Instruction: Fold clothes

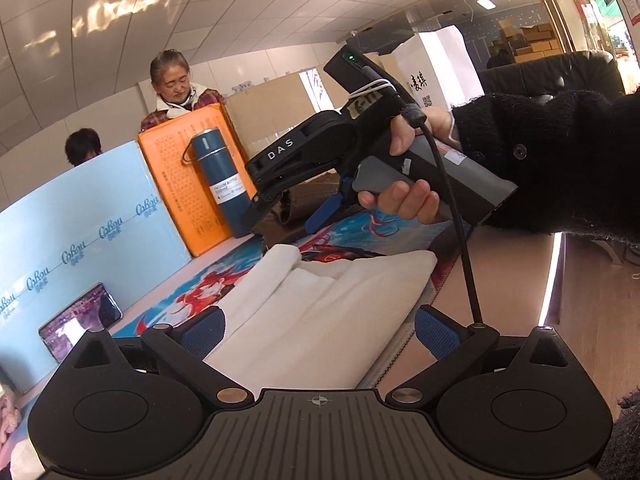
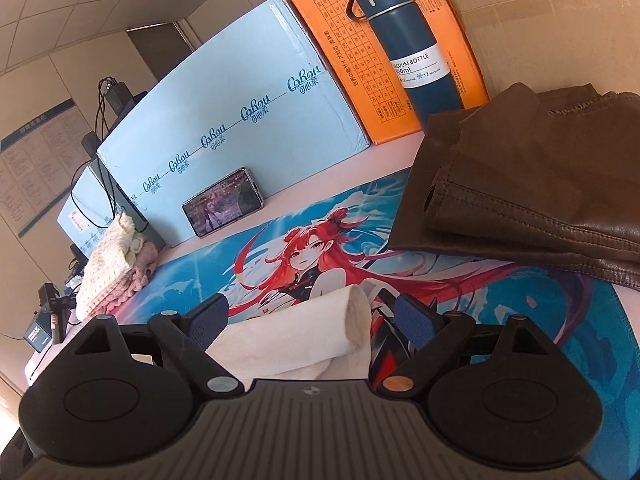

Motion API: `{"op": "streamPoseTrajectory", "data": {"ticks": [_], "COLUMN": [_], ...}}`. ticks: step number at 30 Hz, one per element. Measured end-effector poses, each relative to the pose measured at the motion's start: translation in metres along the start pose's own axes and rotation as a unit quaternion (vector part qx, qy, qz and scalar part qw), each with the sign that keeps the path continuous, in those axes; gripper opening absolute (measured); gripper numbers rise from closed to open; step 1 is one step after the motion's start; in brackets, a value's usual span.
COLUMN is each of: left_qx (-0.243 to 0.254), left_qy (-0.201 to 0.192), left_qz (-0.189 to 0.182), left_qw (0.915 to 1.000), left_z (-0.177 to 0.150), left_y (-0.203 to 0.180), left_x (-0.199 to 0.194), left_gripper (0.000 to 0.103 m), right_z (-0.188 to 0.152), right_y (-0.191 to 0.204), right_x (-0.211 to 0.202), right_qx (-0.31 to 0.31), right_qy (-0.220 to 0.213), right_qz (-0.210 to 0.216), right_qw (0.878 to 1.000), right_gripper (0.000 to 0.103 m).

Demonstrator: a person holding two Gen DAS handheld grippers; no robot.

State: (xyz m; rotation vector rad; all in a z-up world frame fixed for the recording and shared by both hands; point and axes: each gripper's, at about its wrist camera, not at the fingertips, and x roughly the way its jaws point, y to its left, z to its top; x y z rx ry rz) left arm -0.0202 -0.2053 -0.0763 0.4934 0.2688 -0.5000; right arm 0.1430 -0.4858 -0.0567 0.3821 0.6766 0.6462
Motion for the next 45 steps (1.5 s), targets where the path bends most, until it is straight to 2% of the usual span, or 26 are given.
{"op": "streamPoseTrajectory", "data": {"ticks": [5, 11, 26, 29, 33, 36, 38, 39, 40, 41, 42, 44, 45], "left_qx": [0.016, 0.019, 0.037, 0.018, 0.002, -0.013, -0.045, -0.062, -0.079, -0.094, -0.101, -0.099, -0.099], "left_qy": [0.008, 0.012, 0.010, 0.015, 0.037, 0.051, 0.060, 0.065, 0.069, 0.072, 0.073, 0.071, 0.072], "left_qz": [0.004, -0.003, -0.004, 0.002, -0.014, -0.041, -0.072, -0.088, -0.104, -0.121, -0.131, -0.126, -0.119], "left_qw": [0.9998, 0.9997, 0.9993, 0.9997, 0.9992, 0.9978, 0.9946, 0.9921, 0.9890, 0.9855, 0.9836, 0.9845, 0.9854], "left_z": [0.005, 0.008, 0.014, 0.022, 0.029, 0.033, 0.033, 0.033, 0.032, 0.032, 0.031, 0.031, 0.031], "left_y": [-0.010, -0.014, -0.024, -0.019, -0.015, -0.011, -0.002, 0.003, 0.009, 0.013, 0.015, 0.014, 0.014], "left_x": [0.014, 0.023, 0.028, 0.037, 0.051, 0.060, 0.065, 0.068, 0.071, 0.073, 0.073, 0.072, 0.072], "left_gripper": [0.102, 0.102, 0.102, 0.102, 0.098, 0.089, 0.076, 0.071, 0.060, 0.047, 0.040, 0.016, 0.013], "right_z": [0.002, 0.005, 0.008, 0.009, 0.008, 0.006, 0.005, 0.006, 0.005, 0.005, 0.004, 0.003, 0.004], "right_y": [-0.002, -0.007, -0.010, -0.010, 0.000, 0.008, 0.010, 0.009, 0.008, 0.008, 0.010, 0.016, 0.020], "right_x": [0.017, 0.030, 0.034, 0.036, 0.044, 0.049, 0.050, 0.049, 0.048, 0.048, 0.047, 0.044, 0.042], "right_qx": [-0.004, -0.008, -0.011, -0.013, -0.044, -0.079, -0.090, -0.092, -0.095, -0.100, -0.110, -0.120, -0.123], "right_qy": [0.026, 0.037, 0.040, 0.041, 0.047, 0.053, 0.054, 0.053, 0.053, 0.053, 0.055, 0.051, 0.046], "right_qz": [0.026, 0.006, 0.022, 0.022, 0.017, 0.009, 0.002, -0.002, -0.006, -0.010, -0.012, -0.016, -0.019], "right_qw": [0.999, 0.999, 0.999, 0.999, 0.998, 0.995, 0.994, 0.994, 0.994, 0.994, 0.992, 0.991, 0.991], "right_gripper": [0.090, 0.090, 0.090, 0.090, 0.089, 0.084, 0.071, 0.061, 0.055, 0.052, 0.047, 0.037, 0.030]}}
